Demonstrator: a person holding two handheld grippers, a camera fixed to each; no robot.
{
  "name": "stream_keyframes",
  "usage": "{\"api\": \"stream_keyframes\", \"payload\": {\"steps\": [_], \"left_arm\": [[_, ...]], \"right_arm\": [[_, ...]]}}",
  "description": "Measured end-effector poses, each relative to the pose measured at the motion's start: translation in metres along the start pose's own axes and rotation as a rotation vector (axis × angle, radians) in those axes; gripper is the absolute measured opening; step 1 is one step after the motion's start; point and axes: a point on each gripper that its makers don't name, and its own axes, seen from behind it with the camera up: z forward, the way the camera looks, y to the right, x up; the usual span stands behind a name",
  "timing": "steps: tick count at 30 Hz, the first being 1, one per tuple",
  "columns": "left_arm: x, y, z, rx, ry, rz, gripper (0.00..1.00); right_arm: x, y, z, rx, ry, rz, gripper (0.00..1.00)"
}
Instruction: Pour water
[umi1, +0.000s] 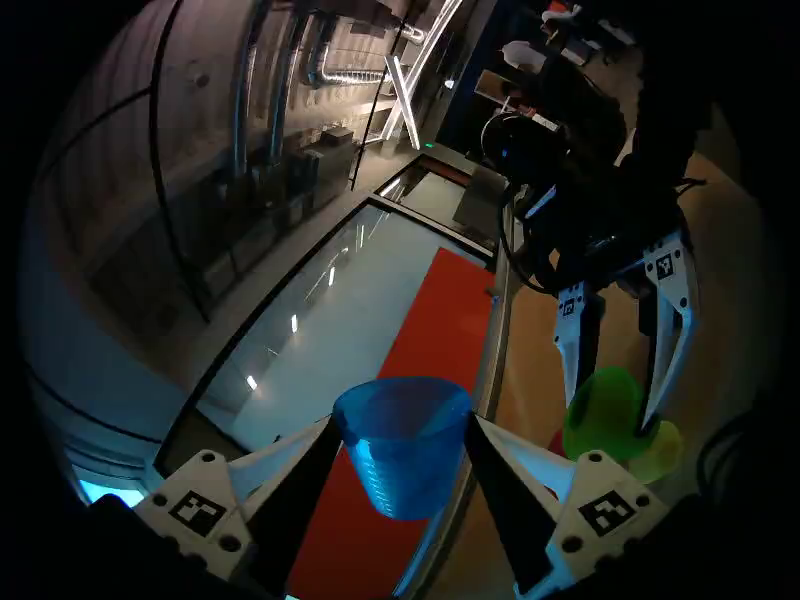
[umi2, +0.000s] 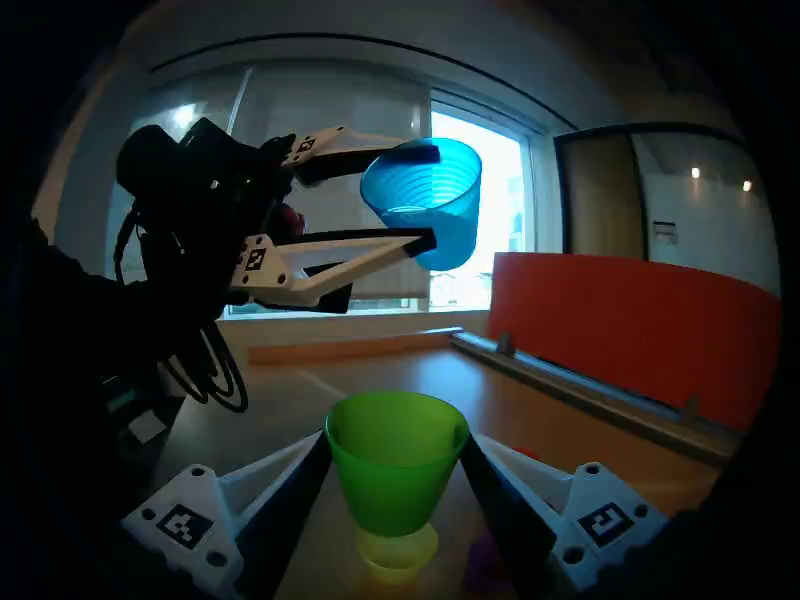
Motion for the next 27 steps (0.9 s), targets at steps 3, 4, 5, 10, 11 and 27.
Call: {"api": "stream_keyframes", "payload": {"steps": [3, 4, 5, 10, 11, 27], "left_arm": [[0.0009, 0.0010, 0.0010, -0.001, 0.001, 0.015, 0.86], [0.0011, 0.0012, 0.0012, -0.002, 0.001, 0.019, 0.86], [0.0014, 0.0015, 0.0015, -0.002, 0.001, 0.022, 0.86], [0.0029, 0.0006, 0.0018, 0.002, 0.003, 0.046, 0.86], [0.0032, 0.0004, 0.0019, 0.002, 0.003, 0.051, 0.86], [0.0065, 0.0009, 0.0029, 0.003, 0.004, 0.098, 0.86]], "right_arm": [[0.0009, 0.0001, -0.0001, 0.000, 0.000, -0.001, 0.91], [0.0012, 0.0002, -0.0003, -0.001, 0.001, -0.001, 0.91], [0.0014, 0.0003, -0.0005, -0.001, 0.001, -0.002, 0.91], [0.0009, 0.0019, -0.0011, -0.004, 0.000, -0.003, 0.91], [0.0007, 0.0021, -0.0012, -0.004, 0.000, -0.003, 0.91], [0.0032, 0.0015, -0.0028, -0.002, 0.005, -0.005, 0.91]]}}
